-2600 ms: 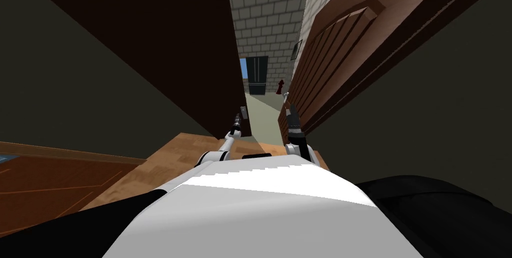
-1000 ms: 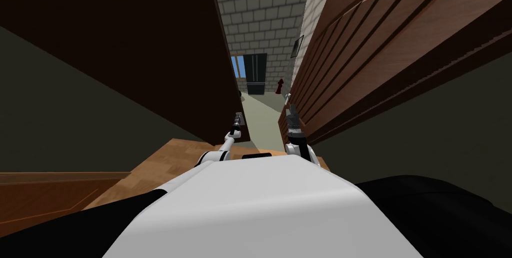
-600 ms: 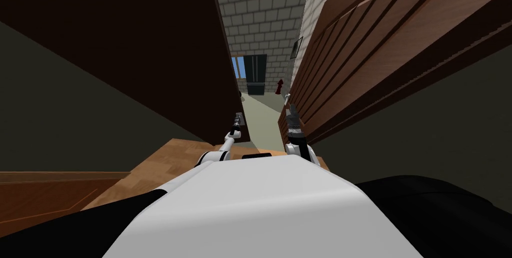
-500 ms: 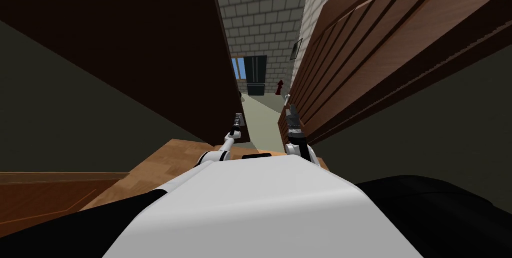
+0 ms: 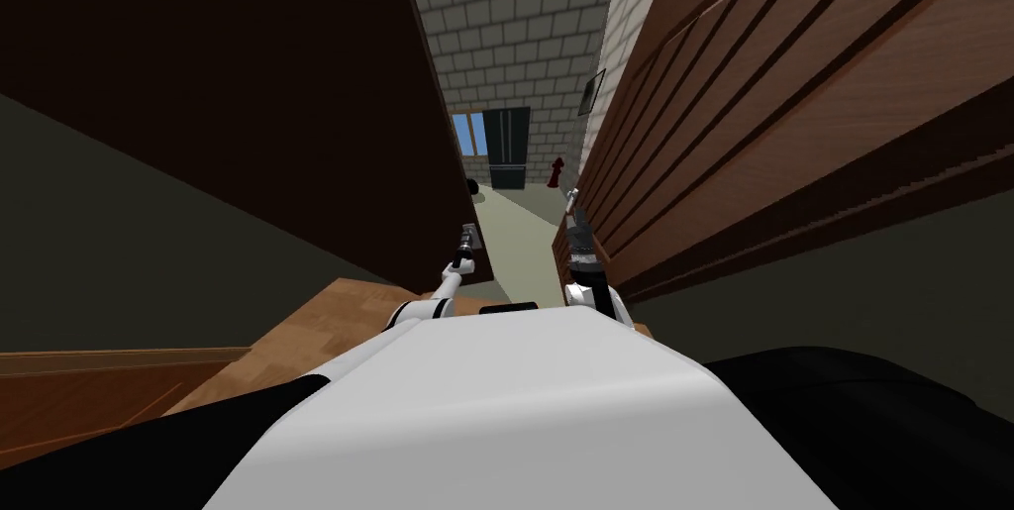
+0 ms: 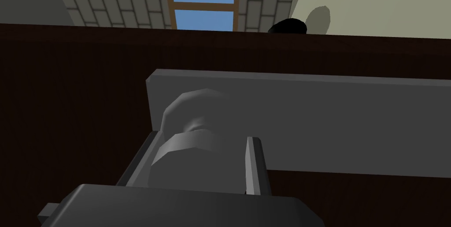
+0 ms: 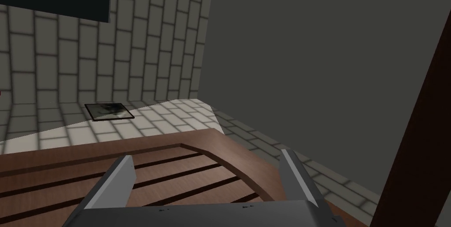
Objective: Push the door open
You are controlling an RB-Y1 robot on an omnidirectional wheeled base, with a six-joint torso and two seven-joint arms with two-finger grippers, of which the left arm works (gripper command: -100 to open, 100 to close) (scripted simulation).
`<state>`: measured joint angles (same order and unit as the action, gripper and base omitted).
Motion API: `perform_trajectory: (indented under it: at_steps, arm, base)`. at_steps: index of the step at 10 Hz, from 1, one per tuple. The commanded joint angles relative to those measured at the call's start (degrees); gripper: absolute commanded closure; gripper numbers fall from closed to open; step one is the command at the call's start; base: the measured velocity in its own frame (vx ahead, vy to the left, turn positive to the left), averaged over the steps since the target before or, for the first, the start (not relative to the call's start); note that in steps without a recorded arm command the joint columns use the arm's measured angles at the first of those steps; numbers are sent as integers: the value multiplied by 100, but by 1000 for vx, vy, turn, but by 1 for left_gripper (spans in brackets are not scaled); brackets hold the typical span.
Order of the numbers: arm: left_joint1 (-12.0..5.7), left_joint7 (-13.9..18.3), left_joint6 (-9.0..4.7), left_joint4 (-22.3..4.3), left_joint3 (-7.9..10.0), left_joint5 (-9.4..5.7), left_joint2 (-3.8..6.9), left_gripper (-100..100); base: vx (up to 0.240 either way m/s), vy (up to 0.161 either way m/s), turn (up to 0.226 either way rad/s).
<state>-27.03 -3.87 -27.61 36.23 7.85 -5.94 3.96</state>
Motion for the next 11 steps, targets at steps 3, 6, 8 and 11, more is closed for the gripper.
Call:
perform_trajectory:
  at_steps: [3,6,8,11]
  arm:
    - [-4,-36,3,10,160,-62,145,100]
    - [8,-74,4,5,278,-109,204,100]
    - [18,-104,5,1,372,-146,249,100]
    - [18,-104,5,1,372,-146,249,100]
  base:
    - [159,-78,45]
    - [49,-22,11]
    - [162,-113,77]
    - [79,-10,5]
